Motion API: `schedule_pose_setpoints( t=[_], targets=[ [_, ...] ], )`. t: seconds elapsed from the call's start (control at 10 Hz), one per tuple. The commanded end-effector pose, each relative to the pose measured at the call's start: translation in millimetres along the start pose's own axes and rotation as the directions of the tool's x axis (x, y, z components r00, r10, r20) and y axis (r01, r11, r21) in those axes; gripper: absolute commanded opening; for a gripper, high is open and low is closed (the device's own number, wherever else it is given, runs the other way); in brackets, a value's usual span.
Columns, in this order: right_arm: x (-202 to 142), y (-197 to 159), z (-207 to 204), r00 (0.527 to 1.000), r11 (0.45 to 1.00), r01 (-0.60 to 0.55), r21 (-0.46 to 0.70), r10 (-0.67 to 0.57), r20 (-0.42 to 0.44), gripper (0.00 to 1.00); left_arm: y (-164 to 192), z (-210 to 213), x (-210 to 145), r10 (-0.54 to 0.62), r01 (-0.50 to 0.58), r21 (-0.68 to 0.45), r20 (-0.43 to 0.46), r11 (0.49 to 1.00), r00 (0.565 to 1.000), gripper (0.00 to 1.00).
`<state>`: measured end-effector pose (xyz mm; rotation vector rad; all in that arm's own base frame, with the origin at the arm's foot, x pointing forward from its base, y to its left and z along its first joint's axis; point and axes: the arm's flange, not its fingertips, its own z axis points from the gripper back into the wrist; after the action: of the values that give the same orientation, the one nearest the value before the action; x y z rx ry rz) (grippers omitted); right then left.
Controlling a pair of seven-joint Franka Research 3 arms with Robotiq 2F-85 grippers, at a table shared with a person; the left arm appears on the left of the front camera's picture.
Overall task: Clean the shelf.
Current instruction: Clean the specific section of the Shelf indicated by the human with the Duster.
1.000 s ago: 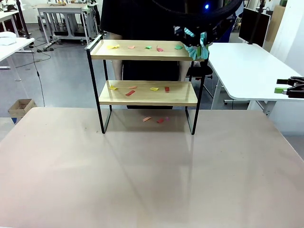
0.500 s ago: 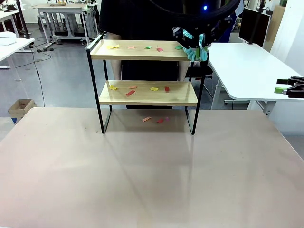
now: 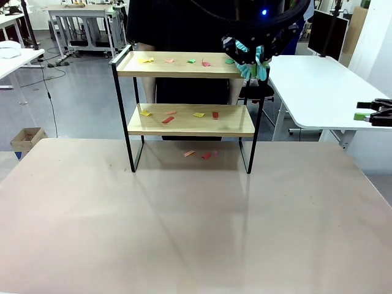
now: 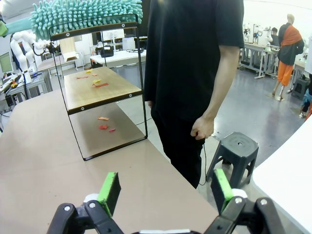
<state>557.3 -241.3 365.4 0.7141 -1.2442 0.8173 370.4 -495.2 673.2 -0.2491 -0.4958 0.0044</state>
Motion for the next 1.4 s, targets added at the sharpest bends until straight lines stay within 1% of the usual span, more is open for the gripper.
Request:
schedule_pose_setpoints(
  t=[0.0,0.2,0.3,0.7,0.9,1.1,1.3],
  targets=[
    [2,0,-2,1.0,1.0,-0.004,0.001,0.004,0.002,1.0,13,7,13,0.003,-0.001,0.035,-0.047,0.999,0.999,0.13],
    [2,0,-2,1.0,1.0,-0.004,0.001,0.004,0.002,1.0,34,9,24,0.009,-0.004,0.045,-0.102,0.999,0.995,0.13],
    [2,0,-2,1.0,1.0,-0.004,0.001,0.004,0.002,1.0,45,10,30,0.016,-0.009,0.063,-0.109,0.998,0.994,0.13],
    [2,0,-2,1.0,1.0,-0.004,0.001,0.004,0.002,1.0,104,23,44,0.039,-0.025,0.144,-0.094,0.989,0.995,0.13],
    [2,0,-2,1.0,1.0,-0.004,0.001,0.004,0.002,1.0,134,32,50,0.015,0.002,0.196,-0.088,0.981,0.996,0.13],
    [2,0,-2,1.0,1.0,-0.004,0.001,0.004,0.002,1.0,162,35,51,-0.016,0.041,0.235,-0.111,0.971,0.994,0.13],
    [2,0,-2,1.0,1.0,-0.004,0.001,0.004,0.002,1.0,192,44,49,-0.045,0.076,0.299,-0.108,0.951,0.993,0.13]
  ],
)
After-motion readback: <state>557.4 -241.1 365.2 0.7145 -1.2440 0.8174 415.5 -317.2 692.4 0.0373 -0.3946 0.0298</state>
